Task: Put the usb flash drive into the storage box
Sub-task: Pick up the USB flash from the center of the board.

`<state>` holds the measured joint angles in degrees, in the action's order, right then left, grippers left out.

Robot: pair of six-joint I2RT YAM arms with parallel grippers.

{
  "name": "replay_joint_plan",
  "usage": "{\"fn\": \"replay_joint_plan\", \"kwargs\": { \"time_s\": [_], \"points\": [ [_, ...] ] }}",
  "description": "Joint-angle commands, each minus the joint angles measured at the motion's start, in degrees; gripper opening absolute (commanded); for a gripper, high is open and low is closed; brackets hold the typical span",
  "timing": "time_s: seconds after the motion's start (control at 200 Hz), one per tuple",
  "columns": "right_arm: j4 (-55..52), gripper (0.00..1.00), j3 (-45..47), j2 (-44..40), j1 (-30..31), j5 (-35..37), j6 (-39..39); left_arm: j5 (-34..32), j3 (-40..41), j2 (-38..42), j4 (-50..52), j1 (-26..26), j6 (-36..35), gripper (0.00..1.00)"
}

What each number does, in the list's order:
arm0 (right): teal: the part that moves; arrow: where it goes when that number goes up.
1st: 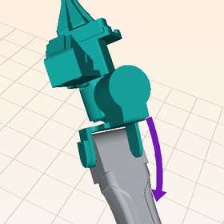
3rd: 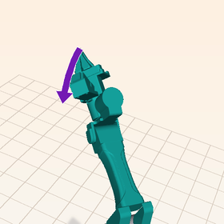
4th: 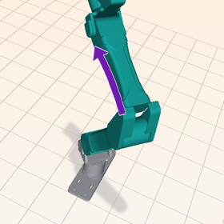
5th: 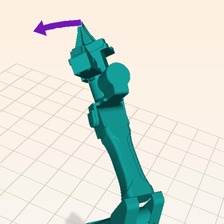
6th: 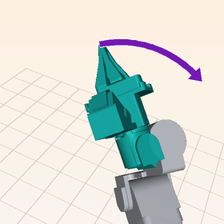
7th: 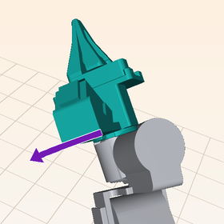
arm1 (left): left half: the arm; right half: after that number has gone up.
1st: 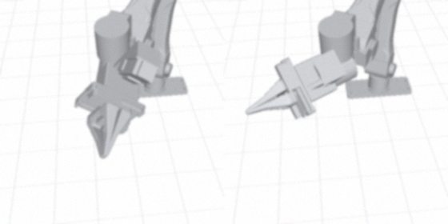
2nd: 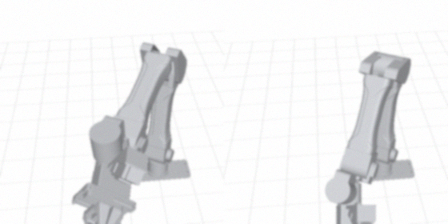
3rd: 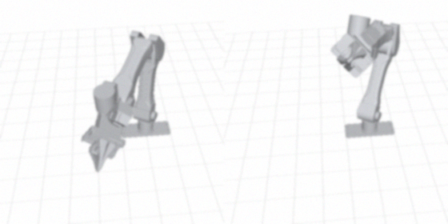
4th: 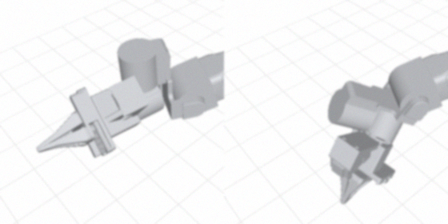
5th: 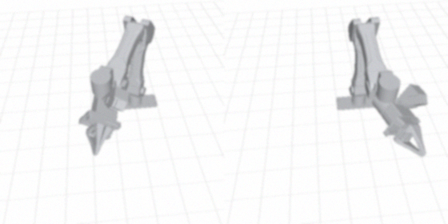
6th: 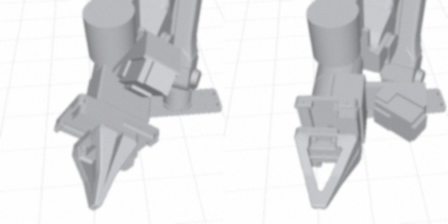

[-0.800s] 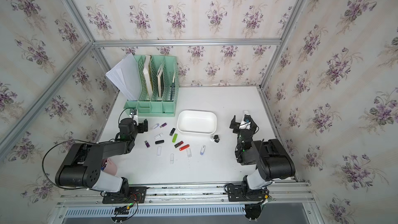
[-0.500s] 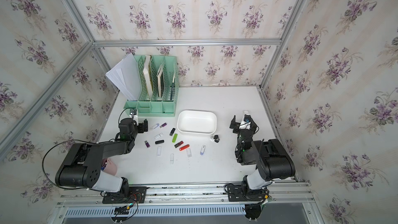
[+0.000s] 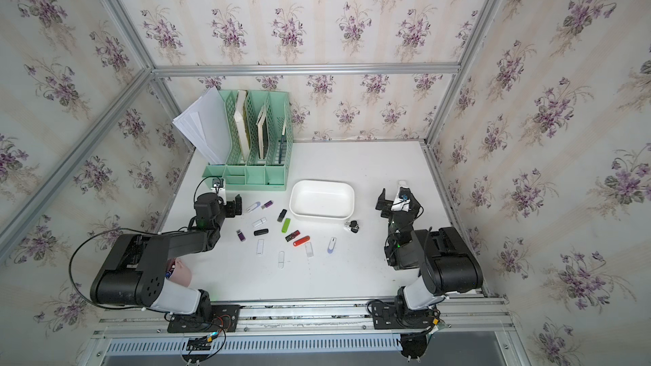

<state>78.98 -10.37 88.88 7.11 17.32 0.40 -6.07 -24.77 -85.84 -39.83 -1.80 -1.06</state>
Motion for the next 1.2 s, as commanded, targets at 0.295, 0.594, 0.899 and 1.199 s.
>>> {"fn": "replay_joint_plan", "kwargs": {
  "time_s": [0.295,0.594,0.899,1.199],
  "points": [
    [-2.36,1.0,-1.24,-0.41,-1.39,-2.01,-1.08,0.75,-1.69,1.14,1.75,0.13,-0.57,0.99],
    [-57.1,0.95,-29.27,-7.09,-1.29,-7.5,-5.98,-6.36,-36.87,-1.94,61.81,-0.28,10.36,0.99],
    [-81.2,1.0,-41.0,-8.03,13.85,0.73,-9.5,-0.75,-46.65,-1.15,89.6,-3.63,18.96,0.99],
    [-96.14,1.0,-47.4,-10.77,26.79,1.86,-16.65,10.25,-40.62,3.73,97.83,-3.64,28.64,0.99]
  ]
}}
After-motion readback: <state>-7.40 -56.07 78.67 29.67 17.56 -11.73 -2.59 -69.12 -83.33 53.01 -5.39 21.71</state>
